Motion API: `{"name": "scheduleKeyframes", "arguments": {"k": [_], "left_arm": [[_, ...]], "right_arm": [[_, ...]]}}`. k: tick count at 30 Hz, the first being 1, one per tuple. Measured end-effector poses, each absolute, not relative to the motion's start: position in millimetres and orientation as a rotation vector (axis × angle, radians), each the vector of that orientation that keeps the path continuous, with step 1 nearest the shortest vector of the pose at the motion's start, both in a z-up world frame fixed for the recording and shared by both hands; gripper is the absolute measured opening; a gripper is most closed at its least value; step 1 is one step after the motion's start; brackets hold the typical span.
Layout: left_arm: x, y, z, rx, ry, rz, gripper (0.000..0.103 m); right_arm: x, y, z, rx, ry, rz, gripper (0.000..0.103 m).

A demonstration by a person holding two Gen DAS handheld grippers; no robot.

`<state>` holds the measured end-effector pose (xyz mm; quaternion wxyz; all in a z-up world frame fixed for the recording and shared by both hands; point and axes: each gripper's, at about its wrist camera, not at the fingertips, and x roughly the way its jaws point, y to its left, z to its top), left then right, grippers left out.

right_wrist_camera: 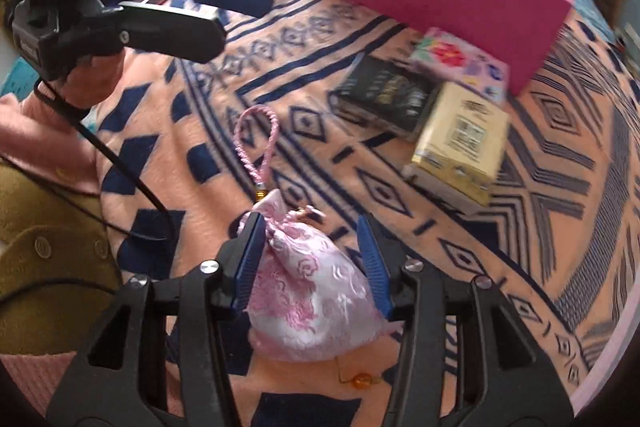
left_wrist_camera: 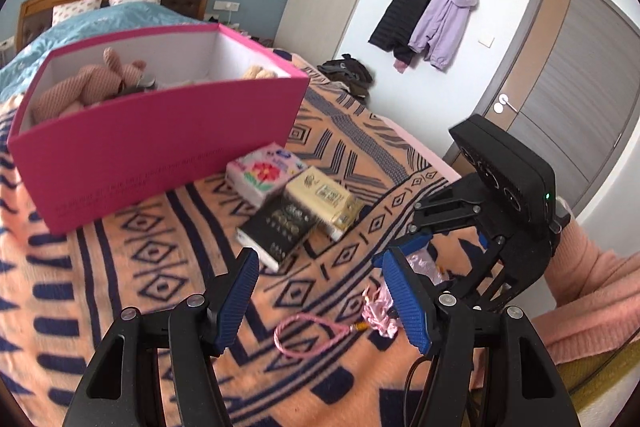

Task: Organize objects
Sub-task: 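Move the left gripper to the pink lace pouch and close on it, then lift the pink lace pouch over the box rim and open inside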

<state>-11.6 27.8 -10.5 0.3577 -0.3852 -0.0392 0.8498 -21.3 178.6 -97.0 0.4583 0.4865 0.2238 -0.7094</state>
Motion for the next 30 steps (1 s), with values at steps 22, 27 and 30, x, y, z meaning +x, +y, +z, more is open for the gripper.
{"name": "scheduleKeyframes", "arguments": {"k": [22, 27, 30], "left_arm": [[-0.7, 16.3, -17.9, -1.009, -0.154, 2.216, 0.066], [-10.3, 27.2, -19.9, -1.008, -0.175, 2.168, 0.066], [-22.1, 39.1, -23.5, -1.017, -0.175, 2.15, 0.066]], "right_arm": [[-25.7, 193.8, -73.6, 1.091, 0.271, -1.824, 0.033], [-59.2, 205.9, -60.9, 1.025, -0.048, -1.949, 0.033], [-75.3, 202.8, -63.1, 1.013, -0.151, -1.974, 0.028]]}}
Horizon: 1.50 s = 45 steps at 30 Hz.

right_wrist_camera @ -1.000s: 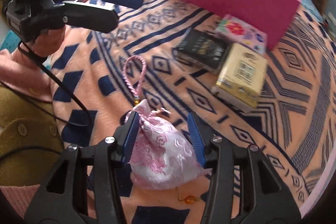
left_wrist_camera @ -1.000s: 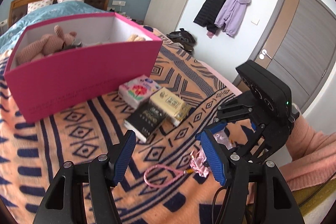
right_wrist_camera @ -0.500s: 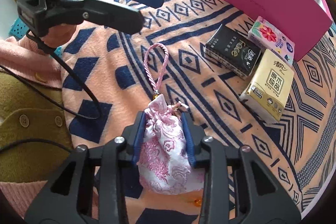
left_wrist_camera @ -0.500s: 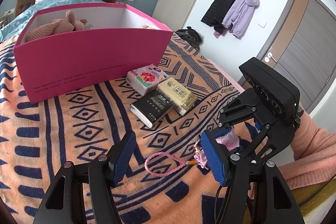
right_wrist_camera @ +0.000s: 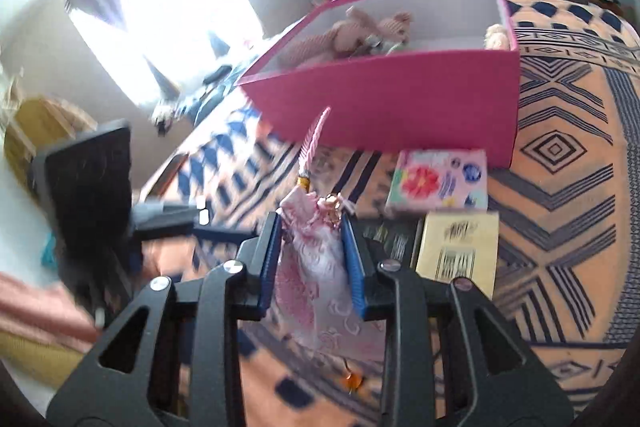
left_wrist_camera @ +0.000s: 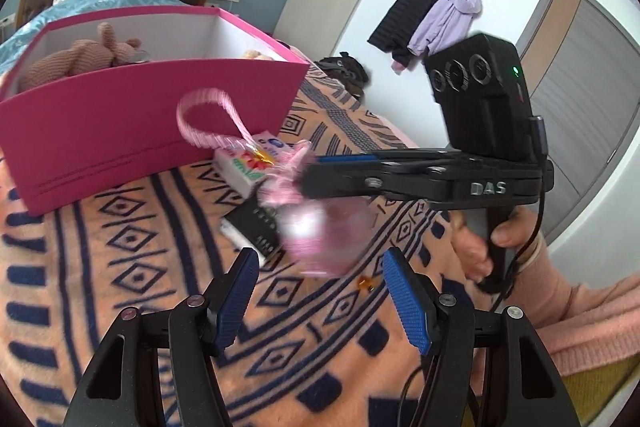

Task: Organize objects
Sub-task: 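Lift the pink lace pouch over the box rim and open inside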

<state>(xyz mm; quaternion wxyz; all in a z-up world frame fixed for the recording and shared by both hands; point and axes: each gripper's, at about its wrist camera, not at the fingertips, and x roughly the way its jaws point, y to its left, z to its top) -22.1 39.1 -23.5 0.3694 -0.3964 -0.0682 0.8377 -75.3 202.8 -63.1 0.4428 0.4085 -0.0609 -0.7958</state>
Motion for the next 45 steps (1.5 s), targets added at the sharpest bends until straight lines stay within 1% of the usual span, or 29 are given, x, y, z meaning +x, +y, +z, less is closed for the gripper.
{"name": "scheduleKeyframes", "arguments": {"k": [2, 3, 4, 7, 9, 12, 13, 14, 15, 16, 18, 19, 20, 22, 23, 25, 35, 45], "left_arm": [[-32.5, 46.7, -27.7, -1.041, -0.162, 2.161, 0.066], [-37.5, 49.5, -30.8, -1.059, -0.16, 2.164, 0.066], [-41.2, 51.3, -33.5, -1.07, -0.158, 2.167, 0.066], [-52.5, 53.1, -44.8, -1.132, -0.142, 2.202, 0.066], [-54.9, 48.6, -49.7, -1.147, -0.164, 2.2, 0.066], [-56.1, 42.4, -53.5, -1.157, -0.18, 2.206, 0.066], [-57.2, 41.5, -54.3, -1.159, -0.184, 2.203, 0.065], [-57.9, 41.5, -55.4, -1.161, -0.186, 2.194, 0.064], [-59.1, 42.3, -55.8, -1.159, -0.185, 2.192, 0.06], [-58.5, 44.0, -56.6, -1.161, -0.178, 2.189, 0.055], [-59.4, 47.0, -58.3, -1.168, -0.164, 2.184, 0.05], [-58.7, 47.9, -58.2, -1.167, -0.162, 2.181, 0.042], [-58.0, 49.0, -57.9, -1.165, -0.164, 2.166, 0.038], [-55.9, 49.6, -56.0, -1.158, -0.162, 2.162, 0.037], [-54.8, 49.5, -54.4, -1.152, -0.16, 2.161, 0.037], [-52.4, 48.7, -49.3, -1.136, -0.166, 2.154, 0.033], [-40.7, 52.9, -1.0, -0.976, -0.114, 2.178, 0.033], [-60.7, 52.9, 53.7, -0.837, -0.03, 2.267, 0.033]], "right_arm": [[-87.8, 193.9, -64.4, 1.017, -0.209, -1.976, 0.027], [-90.6, 193.1, -66.4, 1.022, -0.221, -1.967, 0.023], [-96.7, 188.5, -66.9, 1.029, -0.217, -1.975, 0.021], [-104.2, 186.7, -76.3, 1.073, -0.209, -1.997, 0.021], [-109.0, 188.6, -78.6, 1.094, -0.206, -2.0, 0.021], [-110.6, 195.9, -81.3, 1.121, -0.224, -1.997, 0.024], [-111.0, 196.1, -82.2, 1.126, -0.239, -1.983, 0.03], [-110.9, 195.7, -82.1, 1.129, -0.253, -1.972, 0.033], [-110.5, 194.3, -83.6, 1.129, -0.247, -1.972, 0.037], [-109.9, 192.1, -85.4, 1.131, -0.233, -1.971, 0.037], [-109.4, 186.5, -87.7, 1.137, -0.217, -1.96, 0.037], [-109.1, 186.4, -89.1, 1.135, -0.209, -1.966, 0.033], [-108.1, 185.0, -89.1, 1.136, -0.199, -1.967, 0.03], [-105.2, 185.0, -89.8, 1.135, -0.194, -1.957, 0.023], [-102.8, 185.4, -88.2, 1.129, -0.186, -1.959, 0.021], [-97.9, 188.7, -83.4, 1.119, -0.183, -1.952, 0.021], [-75.2, 195.9, -34.4, 0.966, -0.139, -2.001, 0.02], [-91.0, 188.8, 16.9, 0.799, -0.117, -2.046, 0.019]]}}
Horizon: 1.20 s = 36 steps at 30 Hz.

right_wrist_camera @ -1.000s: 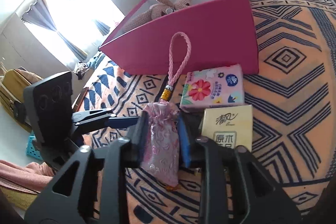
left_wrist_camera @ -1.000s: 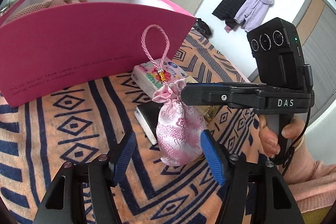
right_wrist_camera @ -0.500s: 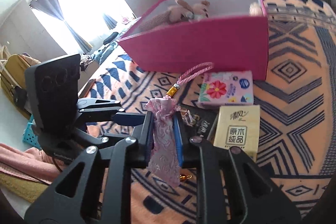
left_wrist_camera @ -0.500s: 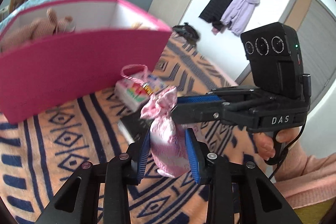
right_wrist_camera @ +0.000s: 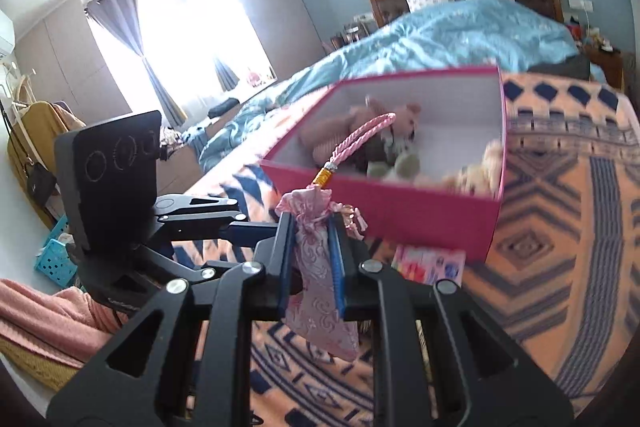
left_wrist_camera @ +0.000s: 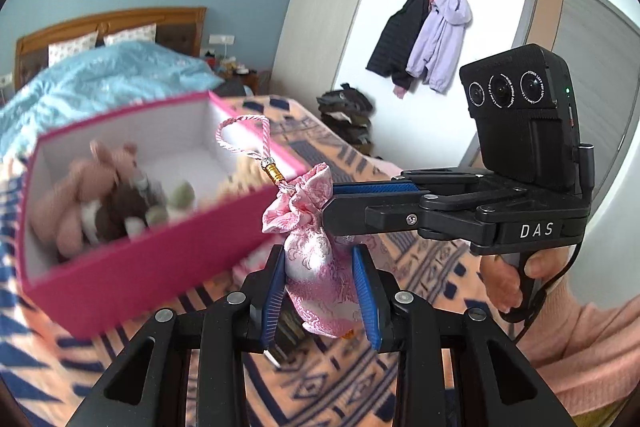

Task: Organize objects
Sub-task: 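Lift the pink lace pouch over the box rim and open inside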

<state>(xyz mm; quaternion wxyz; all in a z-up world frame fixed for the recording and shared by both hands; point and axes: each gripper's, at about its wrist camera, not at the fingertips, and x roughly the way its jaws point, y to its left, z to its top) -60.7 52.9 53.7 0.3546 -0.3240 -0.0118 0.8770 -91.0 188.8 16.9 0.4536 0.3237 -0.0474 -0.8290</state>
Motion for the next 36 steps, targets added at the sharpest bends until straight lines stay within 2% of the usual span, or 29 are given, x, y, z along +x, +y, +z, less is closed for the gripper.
{"name": "scheduleKeyframes", "arguments": {"k": [8, 16, 27, 36], "left_arm": [[-100.8, 56.4, 91.4, -0.787, 0.022, 2.333, 0.033], [-147.1, 61.5, 104.2, -0.785, 0.077, 2.411, 0.033], [-221.4, 66.2, 67.3, -0.995, 0.105, 2.459, 0.033], [-253.5, 72.7, 34.3, -1.19, 0.118, 2.461, 0.033]], "right_arm": [[-126.8, 183.6, 53.1, 0.71, -0.111, -2.084, 0.019], [-176.3, 175.7, 70.7, 0.666, -0.132, -2.12, 0.019], [-248.6, 158.1, 40.2, 0.795, -0.172, -2.134, 0.018], [-281.1, 162.2, 5.8, 0.934, -0.2, -2.173, 0.018]]}}
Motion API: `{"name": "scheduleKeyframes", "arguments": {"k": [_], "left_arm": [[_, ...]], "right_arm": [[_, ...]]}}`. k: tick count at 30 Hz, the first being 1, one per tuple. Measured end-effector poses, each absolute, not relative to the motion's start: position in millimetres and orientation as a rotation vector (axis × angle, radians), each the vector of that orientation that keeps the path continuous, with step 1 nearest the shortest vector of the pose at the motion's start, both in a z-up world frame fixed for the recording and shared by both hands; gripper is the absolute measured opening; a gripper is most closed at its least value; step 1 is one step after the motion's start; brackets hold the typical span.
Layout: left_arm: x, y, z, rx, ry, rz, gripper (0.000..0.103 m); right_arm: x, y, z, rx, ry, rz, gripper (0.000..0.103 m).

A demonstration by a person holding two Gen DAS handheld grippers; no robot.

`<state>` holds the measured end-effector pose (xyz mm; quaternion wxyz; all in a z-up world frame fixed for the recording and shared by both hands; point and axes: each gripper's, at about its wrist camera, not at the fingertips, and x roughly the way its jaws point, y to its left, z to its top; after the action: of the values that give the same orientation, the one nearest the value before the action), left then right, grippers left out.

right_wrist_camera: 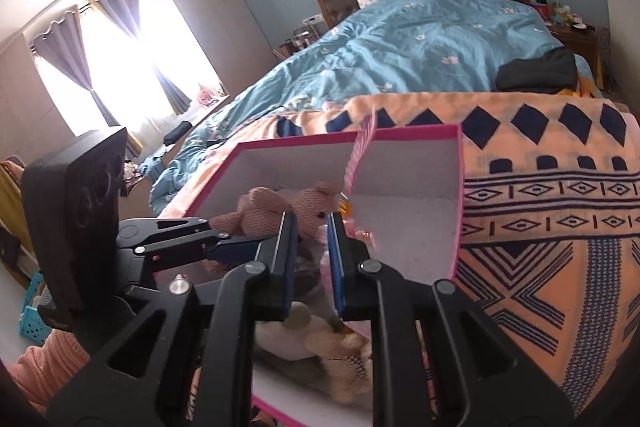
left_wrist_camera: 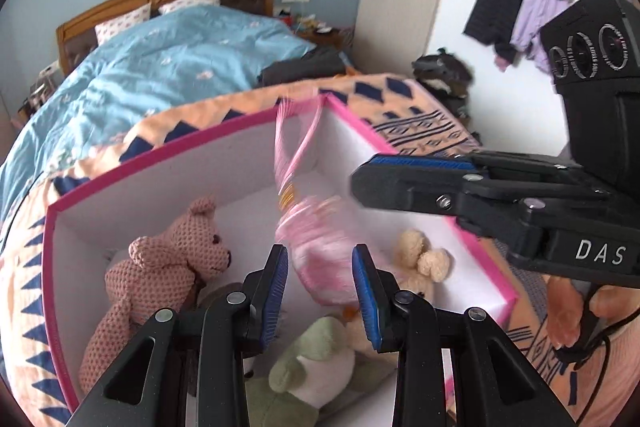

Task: Organize objects
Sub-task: 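Lift the pink lace pouch over the box rim and open inside, then lower the left gripper onto the floral pink tissue pack and grasp it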

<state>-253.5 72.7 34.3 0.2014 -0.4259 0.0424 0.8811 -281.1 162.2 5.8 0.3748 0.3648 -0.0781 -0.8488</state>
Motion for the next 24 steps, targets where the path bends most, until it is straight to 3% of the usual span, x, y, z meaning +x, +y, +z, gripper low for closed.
{"name": "scheduleKeyframes", "arguments": {"k": [4, 9, 12, 24], "left_arm": [[-249.1, 71.9, 33.6, -1.191, 0.113, 2.465, 0.033], [-225.9, 64.3, 48.1, -1.08, 0.082, 2.481, 0.047], [-204.7, 58.1, 58.3, -1.004, 0.059, 2.487, 0.054], [-99.8, 56.0, 67.3, -0.808, 0.087, 2.46, 0.066]], "right_arm": [[-281.7, 170.5, 1.6, 0.966, -0.214, -2.193, 0.019], [-265.0, 178.7, 5.8, 0.948, -0.228, -2.185, 0.021], [-249.9, 184.2, 9.1, 0.924, -0.233, -2.174, 0.036], [-161.1, 217.4, 9.4, 0.837, -0.205, -2.132, 0.047]]}}
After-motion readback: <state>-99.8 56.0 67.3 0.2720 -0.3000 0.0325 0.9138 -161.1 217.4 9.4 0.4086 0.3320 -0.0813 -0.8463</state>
